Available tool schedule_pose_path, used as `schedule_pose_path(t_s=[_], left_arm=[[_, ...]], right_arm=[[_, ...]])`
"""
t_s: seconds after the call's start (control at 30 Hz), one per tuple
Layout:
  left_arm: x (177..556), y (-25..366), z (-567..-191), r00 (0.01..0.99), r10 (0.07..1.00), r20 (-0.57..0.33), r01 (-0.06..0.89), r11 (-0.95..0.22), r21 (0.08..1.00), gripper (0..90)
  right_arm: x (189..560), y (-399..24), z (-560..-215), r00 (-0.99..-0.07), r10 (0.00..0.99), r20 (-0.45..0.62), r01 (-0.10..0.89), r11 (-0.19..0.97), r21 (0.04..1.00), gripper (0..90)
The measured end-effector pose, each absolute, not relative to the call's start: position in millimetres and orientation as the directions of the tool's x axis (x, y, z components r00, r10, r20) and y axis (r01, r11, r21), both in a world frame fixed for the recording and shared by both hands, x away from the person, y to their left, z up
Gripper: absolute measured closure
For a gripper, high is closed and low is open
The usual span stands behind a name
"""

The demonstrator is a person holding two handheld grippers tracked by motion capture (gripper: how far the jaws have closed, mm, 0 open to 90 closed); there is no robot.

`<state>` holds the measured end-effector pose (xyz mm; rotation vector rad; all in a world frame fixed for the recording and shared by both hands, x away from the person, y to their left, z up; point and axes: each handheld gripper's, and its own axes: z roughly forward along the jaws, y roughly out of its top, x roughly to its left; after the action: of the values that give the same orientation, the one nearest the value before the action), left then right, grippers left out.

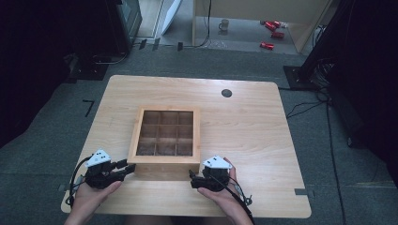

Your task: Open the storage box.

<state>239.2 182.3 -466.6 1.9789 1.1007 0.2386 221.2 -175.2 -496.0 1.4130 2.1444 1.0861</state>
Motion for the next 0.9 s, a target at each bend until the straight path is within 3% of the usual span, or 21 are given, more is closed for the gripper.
schedule_pose_path(t_s=[0.77, 0.83, 0.9], left_arm=[[235.2, 181.9, -453.9, 0.609, 0.770, -0.190, 0.572, -0.260, 0.778, 62.8], [235.2, 184.1, -452.5, 0.605, 0.767, -0.213, 0.570, -0.230, 0.789, 59.9], [234.7, 191.5, -446.9, 0.592, 0.759, -0.272, 0.556, -0.140, 0.819, 64.1]], right_arm=[[218.5, -182.6, -482.6, -0.430, 0.890, 0.150, 0.546, 0.124, 0.829, 18.7], [218.7, -183.2, -481.5, -0.422, 0.894, 0.150, 0.541, 0.115, 0.833, 19.4], [219.6, -182.8, -481.6, -0.423, 0.896, 0.133, 0.551, 0.138, 0.823, 17.5]])
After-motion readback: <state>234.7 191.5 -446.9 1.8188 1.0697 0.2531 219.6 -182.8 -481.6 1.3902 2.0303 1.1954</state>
